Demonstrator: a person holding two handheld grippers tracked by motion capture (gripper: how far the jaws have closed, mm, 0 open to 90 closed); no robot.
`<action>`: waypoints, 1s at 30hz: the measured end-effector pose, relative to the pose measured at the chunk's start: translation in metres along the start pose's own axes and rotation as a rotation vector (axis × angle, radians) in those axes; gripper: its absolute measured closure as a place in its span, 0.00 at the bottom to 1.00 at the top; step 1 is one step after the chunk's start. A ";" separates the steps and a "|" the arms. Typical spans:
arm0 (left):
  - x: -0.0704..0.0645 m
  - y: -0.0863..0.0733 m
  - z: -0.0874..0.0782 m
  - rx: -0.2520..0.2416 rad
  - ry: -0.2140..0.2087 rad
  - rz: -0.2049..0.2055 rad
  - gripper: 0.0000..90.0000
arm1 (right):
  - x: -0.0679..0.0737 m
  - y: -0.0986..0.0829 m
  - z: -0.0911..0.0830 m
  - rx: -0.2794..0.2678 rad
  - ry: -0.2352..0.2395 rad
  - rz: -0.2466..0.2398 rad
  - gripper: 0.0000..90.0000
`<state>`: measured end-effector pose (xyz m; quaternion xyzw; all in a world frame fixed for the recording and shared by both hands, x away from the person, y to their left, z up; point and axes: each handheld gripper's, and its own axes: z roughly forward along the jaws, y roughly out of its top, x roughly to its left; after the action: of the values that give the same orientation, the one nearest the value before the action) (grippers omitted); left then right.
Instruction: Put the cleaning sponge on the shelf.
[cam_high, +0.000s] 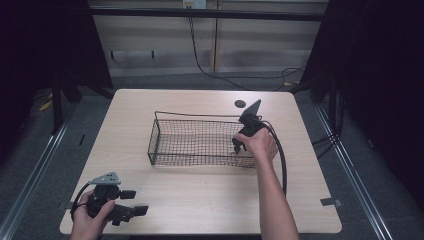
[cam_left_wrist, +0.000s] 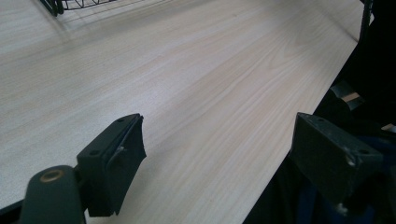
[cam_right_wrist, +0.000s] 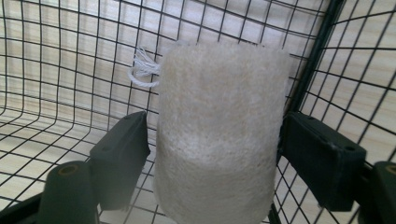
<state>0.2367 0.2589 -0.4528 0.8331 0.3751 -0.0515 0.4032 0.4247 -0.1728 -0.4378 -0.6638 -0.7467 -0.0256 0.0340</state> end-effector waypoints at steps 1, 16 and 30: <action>0.000 0.000 0.000 -0.001 0.001 0.000 0.19 | 0.000 0.000 0.000 0.006 0.010 -0.003 0.23; 0.000 0.000 0.000 0.007 0.003 0.007 0.19 | -0.001 -0.004 -0.013 -0.029 0.046 -0.027 0.18; -0.001 0.000 0.001 0.008 0.002 0.004 0.19 | -0.007 -0.011 -0.024 -0.076 0.110 -0.054 0.18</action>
<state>0.2364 0.2577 -0.4531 0.8354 0.3738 -0.0513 0.3996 0.4145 -0.1833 -0.4141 -0.6420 -0.7597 -0.0912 0.0493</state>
